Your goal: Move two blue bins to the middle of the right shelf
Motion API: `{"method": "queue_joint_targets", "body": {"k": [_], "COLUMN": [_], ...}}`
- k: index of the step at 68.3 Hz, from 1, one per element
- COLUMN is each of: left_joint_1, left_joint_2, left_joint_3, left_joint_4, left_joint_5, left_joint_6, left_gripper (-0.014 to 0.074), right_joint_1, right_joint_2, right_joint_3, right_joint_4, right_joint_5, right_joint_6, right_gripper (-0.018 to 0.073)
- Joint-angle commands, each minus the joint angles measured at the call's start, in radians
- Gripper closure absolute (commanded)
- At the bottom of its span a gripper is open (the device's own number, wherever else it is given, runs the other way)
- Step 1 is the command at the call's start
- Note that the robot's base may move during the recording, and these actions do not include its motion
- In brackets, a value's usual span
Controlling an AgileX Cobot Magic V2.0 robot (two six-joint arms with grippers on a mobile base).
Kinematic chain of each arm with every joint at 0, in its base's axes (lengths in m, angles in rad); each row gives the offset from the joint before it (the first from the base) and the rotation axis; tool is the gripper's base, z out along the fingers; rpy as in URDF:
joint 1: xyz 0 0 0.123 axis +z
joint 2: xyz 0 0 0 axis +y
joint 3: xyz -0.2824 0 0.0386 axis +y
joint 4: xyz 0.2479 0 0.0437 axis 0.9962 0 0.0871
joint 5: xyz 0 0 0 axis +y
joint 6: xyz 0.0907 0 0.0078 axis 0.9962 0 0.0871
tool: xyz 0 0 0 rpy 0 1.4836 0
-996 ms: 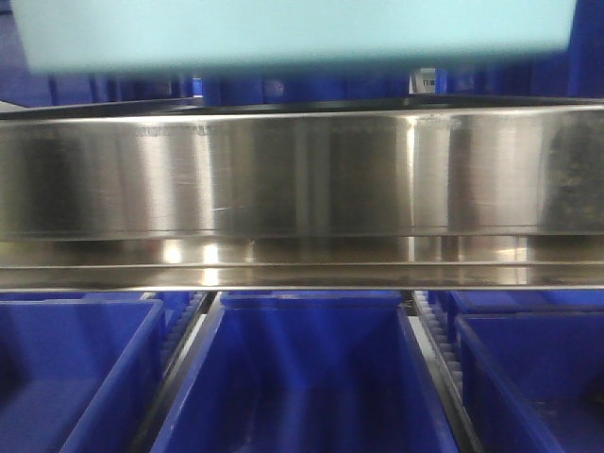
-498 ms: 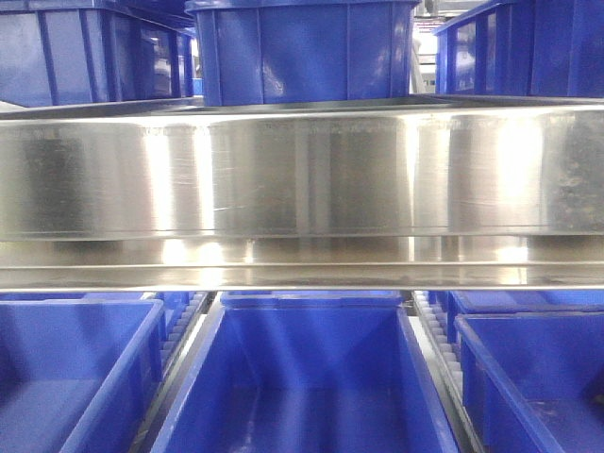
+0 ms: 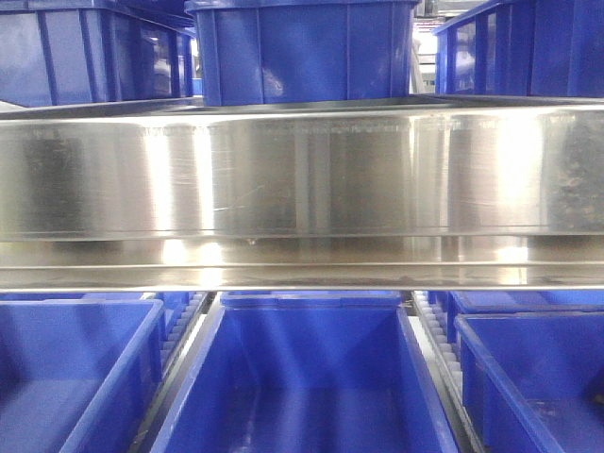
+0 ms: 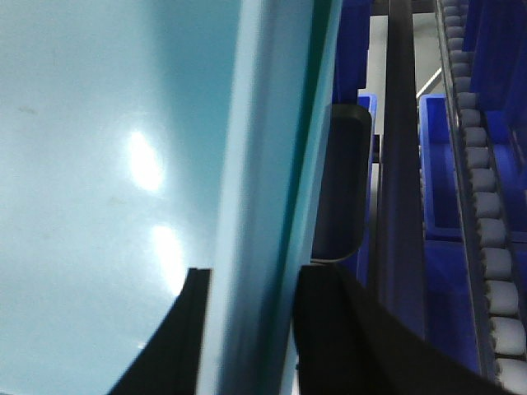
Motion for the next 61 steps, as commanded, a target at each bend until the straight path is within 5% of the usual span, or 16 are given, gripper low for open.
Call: {"method": "queue_joint_targets", "body": {"k": [1, 61], "left_joint_1": [-0.007, -0.007], "left_joint_2": [-0.026, -0.026], "left_joint_3": [-0.024, -0.024], "left_joint_4": [-0.074, -0.074], "left_joint_5": [-0.121, -0.153], "left_joint_6": [0.019, 0.019], "left_gripper": [0.0707, 0.0707], "right_joint_1": [-0.001, -0.001], "right_joint_2": [-0.006, -0.006], "right_joint_3": [-0.014, -0.014], "right_joint_4": [-0.019, -0.019], "right_joint_5": [-0.073, -0.073], "right_joint_6": [0.024, 0.024], "right_gripper": [0.0713, 0.0713]}}
